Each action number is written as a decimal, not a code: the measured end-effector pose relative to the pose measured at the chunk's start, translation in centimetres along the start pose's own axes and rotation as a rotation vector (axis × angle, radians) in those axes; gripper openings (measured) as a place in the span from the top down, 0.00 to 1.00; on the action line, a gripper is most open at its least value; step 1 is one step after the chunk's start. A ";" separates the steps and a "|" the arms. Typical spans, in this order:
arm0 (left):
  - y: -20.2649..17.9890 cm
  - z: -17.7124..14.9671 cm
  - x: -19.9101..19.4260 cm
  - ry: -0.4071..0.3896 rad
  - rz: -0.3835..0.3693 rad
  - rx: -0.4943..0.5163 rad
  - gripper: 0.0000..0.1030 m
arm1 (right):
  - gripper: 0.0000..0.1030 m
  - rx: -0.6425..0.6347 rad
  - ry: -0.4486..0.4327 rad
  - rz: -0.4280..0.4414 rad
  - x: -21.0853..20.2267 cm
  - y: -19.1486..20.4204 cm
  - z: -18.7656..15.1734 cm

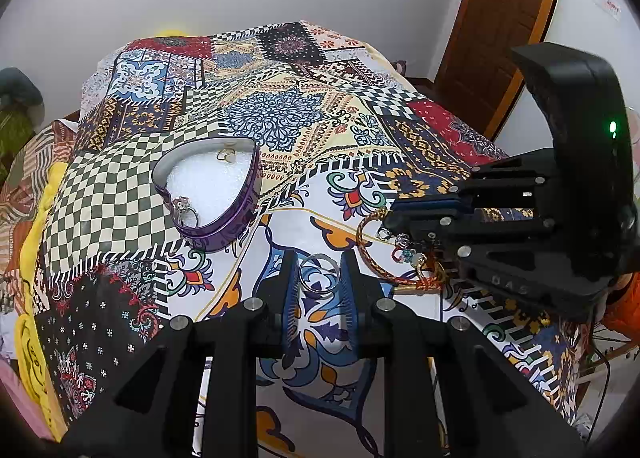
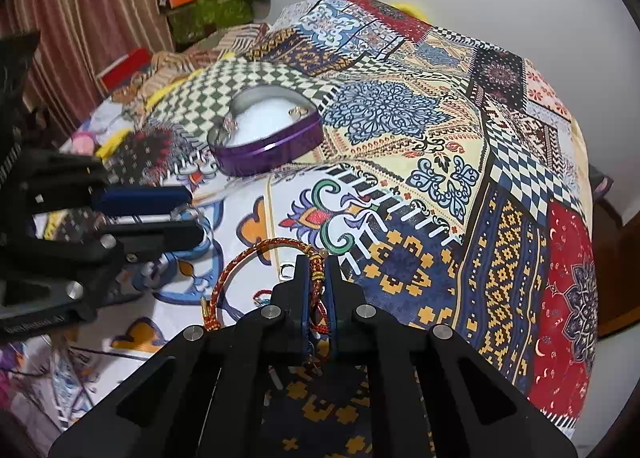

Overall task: Organize jewelry
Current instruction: 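Lift and carry the ring and bracelet over the heart tin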

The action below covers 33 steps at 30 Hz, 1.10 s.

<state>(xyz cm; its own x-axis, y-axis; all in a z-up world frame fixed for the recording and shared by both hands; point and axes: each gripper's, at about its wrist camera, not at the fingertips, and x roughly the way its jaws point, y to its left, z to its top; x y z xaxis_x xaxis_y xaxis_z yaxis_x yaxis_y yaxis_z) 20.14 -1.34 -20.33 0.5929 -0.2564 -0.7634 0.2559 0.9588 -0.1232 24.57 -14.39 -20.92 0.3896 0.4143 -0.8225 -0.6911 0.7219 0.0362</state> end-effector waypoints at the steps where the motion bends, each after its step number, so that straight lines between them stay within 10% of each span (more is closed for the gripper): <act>1: 0.0 0.0 -0.1 -0.003 0.000 -0.002 0.80 | 0.94 0.008 -0.007 0.001 -0.2 0.0 0.1; 33: 4.6 3.5 -6.1 -0.165 0.092 -0.063 0.80 | 0.94 0.057 -0.211 -0.008 -3.9 1.7 7.5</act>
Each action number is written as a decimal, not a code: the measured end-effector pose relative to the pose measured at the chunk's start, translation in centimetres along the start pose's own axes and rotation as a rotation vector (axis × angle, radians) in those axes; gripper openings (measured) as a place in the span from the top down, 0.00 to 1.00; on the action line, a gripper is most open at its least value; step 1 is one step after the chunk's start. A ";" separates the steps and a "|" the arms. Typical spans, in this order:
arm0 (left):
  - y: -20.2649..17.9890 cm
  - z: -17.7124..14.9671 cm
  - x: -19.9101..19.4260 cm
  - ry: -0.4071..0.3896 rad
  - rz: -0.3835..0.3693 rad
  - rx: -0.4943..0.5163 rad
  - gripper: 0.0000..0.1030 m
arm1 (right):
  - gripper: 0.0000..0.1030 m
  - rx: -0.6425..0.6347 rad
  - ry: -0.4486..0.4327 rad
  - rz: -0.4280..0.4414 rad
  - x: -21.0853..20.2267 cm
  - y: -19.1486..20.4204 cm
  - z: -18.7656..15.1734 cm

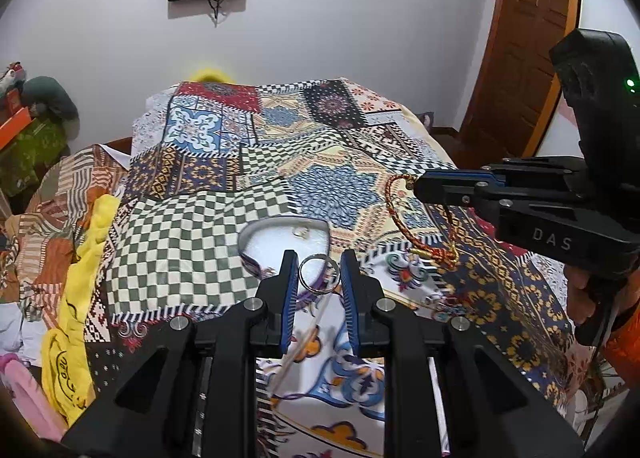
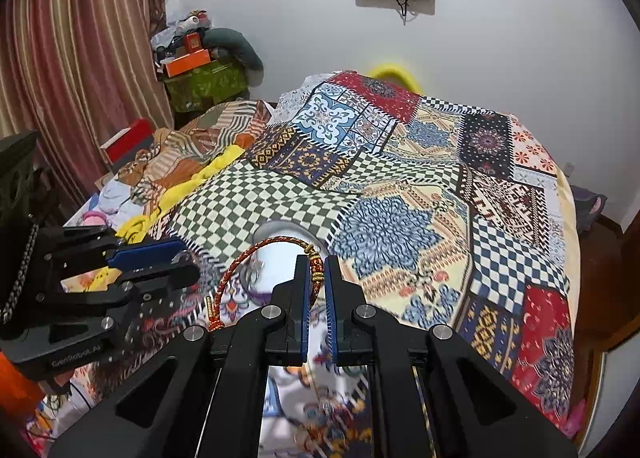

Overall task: Organize jewelry
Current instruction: 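Lift and carry the ring and bracelet over the heart tin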

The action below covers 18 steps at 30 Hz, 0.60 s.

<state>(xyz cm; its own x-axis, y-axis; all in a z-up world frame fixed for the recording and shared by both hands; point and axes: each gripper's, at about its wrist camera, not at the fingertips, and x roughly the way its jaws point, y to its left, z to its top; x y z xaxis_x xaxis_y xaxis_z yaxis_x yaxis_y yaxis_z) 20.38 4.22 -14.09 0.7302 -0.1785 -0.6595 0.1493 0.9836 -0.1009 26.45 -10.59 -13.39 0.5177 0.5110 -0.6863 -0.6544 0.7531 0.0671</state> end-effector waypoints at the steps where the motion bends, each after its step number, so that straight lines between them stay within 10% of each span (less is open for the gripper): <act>1: 0.4 0.1 0.2 0.000 0.006 -0.003 0.80 | 0.94 0.001 0.002 0.002 0.4 -0.1 0.2; 18: 4.6 -0.8 5.3 0.078 0.014 -0.093 0.80 | 0.94 -0.031 0.130 0.031 7.9 0.6 1.1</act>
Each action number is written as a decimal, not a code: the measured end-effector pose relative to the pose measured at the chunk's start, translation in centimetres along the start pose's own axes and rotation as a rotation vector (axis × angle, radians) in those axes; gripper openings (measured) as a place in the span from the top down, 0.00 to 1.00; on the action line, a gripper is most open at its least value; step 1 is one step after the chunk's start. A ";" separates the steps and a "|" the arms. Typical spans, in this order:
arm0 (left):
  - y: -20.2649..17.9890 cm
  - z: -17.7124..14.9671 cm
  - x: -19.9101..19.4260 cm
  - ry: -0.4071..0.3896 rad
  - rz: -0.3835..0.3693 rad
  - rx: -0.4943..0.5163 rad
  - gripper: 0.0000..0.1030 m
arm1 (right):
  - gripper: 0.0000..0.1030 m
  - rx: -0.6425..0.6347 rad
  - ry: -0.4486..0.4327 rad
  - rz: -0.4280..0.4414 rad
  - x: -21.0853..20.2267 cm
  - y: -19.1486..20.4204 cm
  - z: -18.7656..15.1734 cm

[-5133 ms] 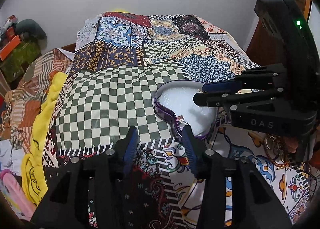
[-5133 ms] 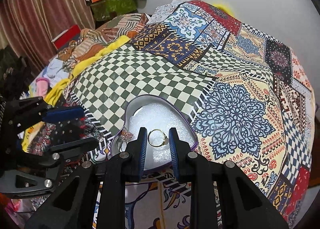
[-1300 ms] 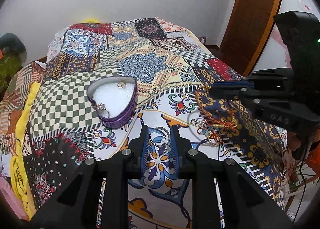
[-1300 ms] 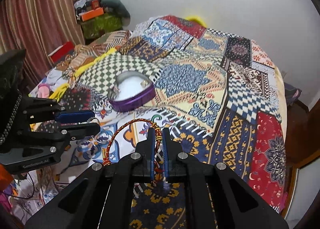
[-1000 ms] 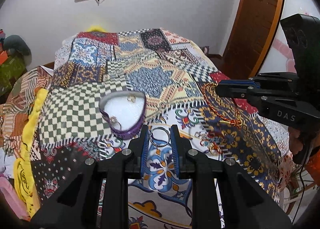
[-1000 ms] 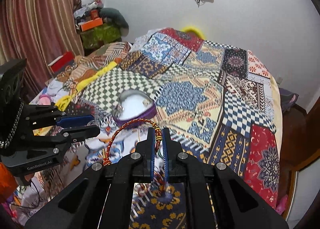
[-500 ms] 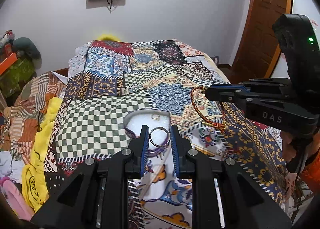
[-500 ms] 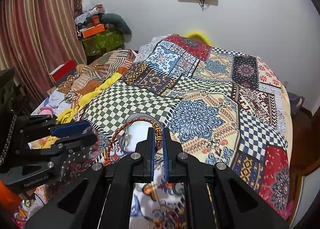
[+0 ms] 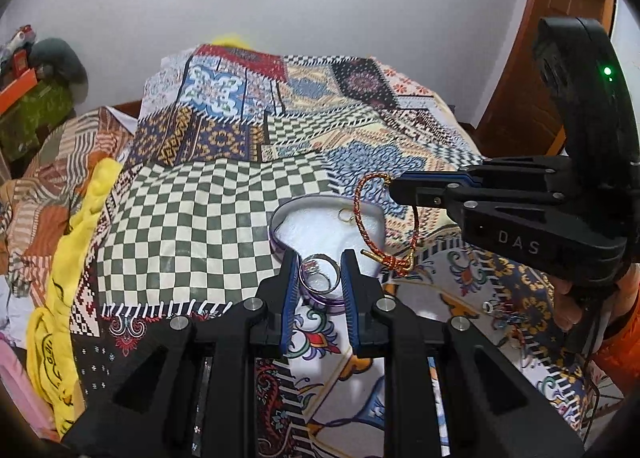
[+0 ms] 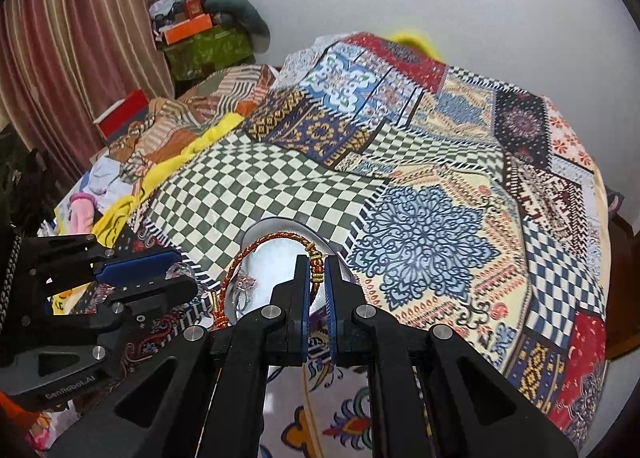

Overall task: Organize jewelry
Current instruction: 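Lift and carry the ring and bracelet over the heart tin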

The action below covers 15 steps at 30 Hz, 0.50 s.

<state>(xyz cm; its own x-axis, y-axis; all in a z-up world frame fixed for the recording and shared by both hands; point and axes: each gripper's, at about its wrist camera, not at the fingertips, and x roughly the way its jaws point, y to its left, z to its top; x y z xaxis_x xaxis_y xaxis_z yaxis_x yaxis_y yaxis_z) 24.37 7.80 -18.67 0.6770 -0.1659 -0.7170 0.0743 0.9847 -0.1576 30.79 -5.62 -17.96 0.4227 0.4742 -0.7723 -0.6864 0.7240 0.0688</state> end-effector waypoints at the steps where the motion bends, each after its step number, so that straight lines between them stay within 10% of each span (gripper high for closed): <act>1: 0.2 0.0 0.3 0.004 0.000 -0.004 0.80 | 0.94 0.000 0.011 0.006 0.4 0.0 0.0; 15: 1.8 0.9 3.2 0.040 -0.027 -0.032 0.80 | 0.94 -0.058 0.113 0.014 3.8 0.0 0.6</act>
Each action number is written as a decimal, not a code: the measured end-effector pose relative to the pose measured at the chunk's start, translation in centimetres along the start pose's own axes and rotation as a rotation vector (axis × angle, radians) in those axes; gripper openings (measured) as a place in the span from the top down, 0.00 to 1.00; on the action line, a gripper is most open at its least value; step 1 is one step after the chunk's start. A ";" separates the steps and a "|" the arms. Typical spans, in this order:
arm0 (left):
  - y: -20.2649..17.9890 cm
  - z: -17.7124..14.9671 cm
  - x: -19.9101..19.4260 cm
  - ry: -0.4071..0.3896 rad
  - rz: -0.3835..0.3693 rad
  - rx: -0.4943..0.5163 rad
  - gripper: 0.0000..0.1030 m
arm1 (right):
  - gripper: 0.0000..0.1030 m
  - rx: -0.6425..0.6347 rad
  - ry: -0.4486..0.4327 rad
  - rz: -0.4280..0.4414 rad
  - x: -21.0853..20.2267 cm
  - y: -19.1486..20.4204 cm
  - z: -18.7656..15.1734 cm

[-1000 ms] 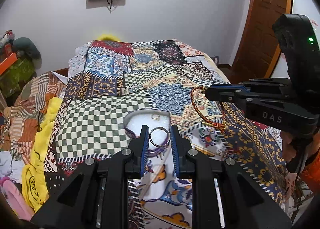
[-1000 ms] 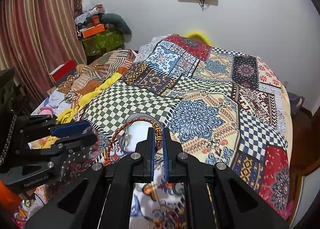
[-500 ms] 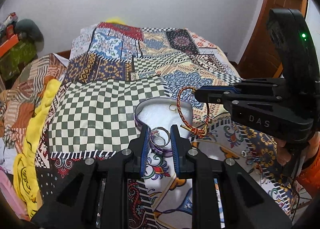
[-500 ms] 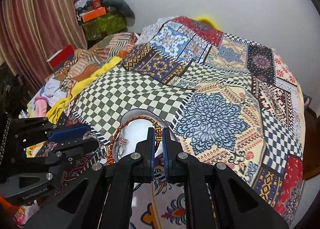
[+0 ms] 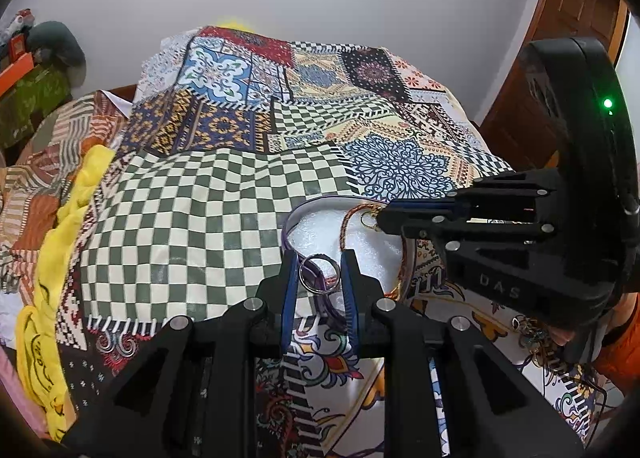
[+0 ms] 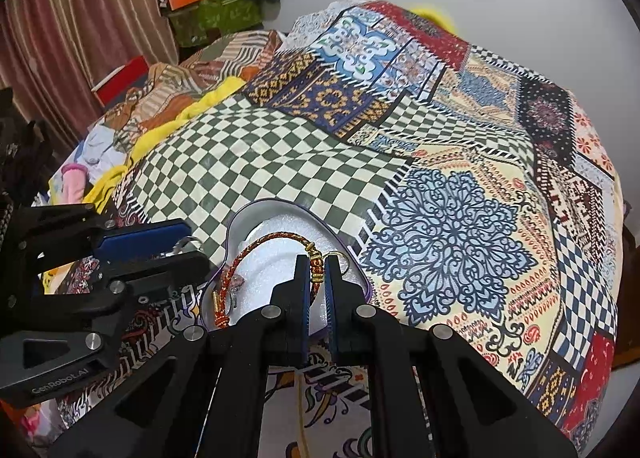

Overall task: Organize jewelry
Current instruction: 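Lift and carry the ring and bracelet over the heart tin, then open both tools to release the ring and bracelet into the tin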

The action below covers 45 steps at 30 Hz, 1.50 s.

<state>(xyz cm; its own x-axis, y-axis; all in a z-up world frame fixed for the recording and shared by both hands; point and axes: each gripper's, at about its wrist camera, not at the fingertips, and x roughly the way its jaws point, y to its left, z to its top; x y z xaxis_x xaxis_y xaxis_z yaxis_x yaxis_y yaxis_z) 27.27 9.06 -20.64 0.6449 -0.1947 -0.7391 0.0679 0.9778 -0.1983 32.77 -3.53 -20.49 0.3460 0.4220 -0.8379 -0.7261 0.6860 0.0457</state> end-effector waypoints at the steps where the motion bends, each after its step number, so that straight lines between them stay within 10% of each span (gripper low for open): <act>1: 0.1 0.1 0.2 0.004 -0.005 -0.001 0.80 | 0.94 0.000 0.006 0.001 0.1 -0.1 0.1; 31: -2.9 1.4 2.9 0.066 -0.019 0.083 0.80 | 0.91 0.049 -0.030 -0.015 -3.0 -2.4 -1.1; 45: -3.3 0.9 -2.3 0.001 0.021 0.092 0.70 | 0.75 0.043 -0.081 -0.041 -5.6 -1.6 -2.6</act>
<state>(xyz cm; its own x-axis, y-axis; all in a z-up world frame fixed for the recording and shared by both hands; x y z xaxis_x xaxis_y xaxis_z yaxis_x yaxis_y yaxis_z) 26.25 6.32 -17.75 0.6458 -0.1743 -0.7433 0.1245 0.9846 -0.1227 30.49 -8.50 -17.28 0.4229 0.4385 -0.7930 -0.6851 0.7275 0.0369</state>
